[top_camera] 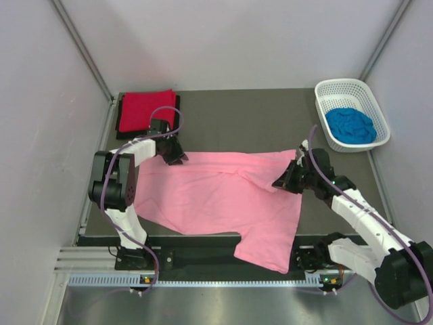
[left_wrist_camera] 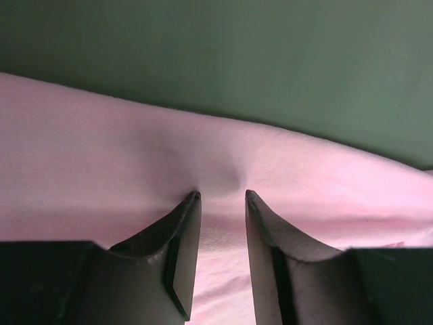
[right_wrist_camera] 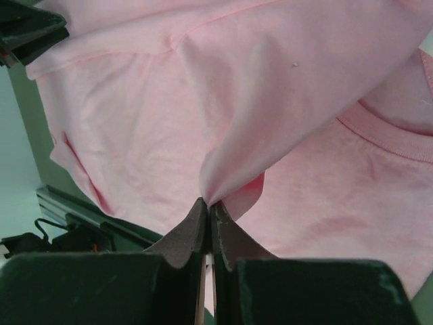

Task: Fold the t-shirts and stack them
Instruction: Fold the tshirt

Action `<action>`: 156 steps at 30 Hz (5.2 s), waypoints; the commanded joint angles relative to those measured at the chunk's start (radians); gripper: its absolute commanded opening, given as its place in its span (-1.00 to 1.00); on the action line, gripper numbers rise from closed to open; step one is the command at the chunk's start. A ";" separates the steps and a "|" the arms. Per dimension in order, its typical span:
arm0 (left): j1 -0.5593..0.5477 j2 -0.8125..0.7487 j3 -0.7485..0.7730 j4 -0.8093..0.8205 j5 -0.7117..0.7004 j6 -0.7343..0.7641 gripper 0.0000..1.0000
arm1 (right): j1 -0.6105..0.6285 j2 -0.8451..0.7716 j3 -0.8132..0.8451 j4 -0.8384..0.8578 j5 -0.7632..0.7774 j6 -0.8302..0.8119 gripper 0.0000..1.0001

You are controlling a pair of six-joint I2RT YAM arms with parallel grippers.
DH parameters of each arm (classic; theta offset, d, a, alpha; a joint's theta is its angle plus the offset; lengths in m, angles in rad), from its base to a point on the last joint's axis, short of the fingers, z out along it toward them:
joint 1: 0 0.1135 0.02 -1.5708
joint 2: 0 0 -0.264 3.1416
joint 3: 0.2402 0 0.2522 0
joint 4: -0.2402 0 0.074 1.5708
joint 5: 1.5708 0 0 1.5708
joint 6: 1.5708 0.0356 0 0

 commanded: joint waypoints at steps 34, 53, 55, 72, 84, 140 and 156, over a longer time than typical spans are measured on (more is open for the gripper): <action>0.016 0.018 0.040 -0.095 -0.149 0.058 -0.21 | -0.010 -0.320 -0.135 -0.032 0.049 0.387 -1.00; 0.016 0.023 0.080 -0.130 -0.162 0.068 -0.21 | -0.022 -0.158 -0.208 0.011 0.365 0.191 -0.82; 0.016 0.009 0.080 -0.138 -0.149 0.069 -0.20 | -0.022 -0.141 -0.217 0.013 0.339 0.190 -0.73; 0.078 -0.187 0.059 -0.259 -0.186 0.100 -0.15 | 0.054 0.119 0.144 0.031 0.166 -0.250 -0.18; 0.312 -0.169 0.000 -0.222 -0.099 0.088 -0.21 | 0.406 0.531 0.347 0.064 0.394 -0.458 -0.19; 0.310 0.041 0.142 -0.318 -0.358 0.146 -0.58 | 0.438 0.537 0.272 -0.039 0.547 -0.452 -1.00; 0.312 -0.176 0.094 -0.308 -0.381 0.111 -0.32 | 0.436 0.543 0.344 -0.044 0.527 -0.465 -1.00</action>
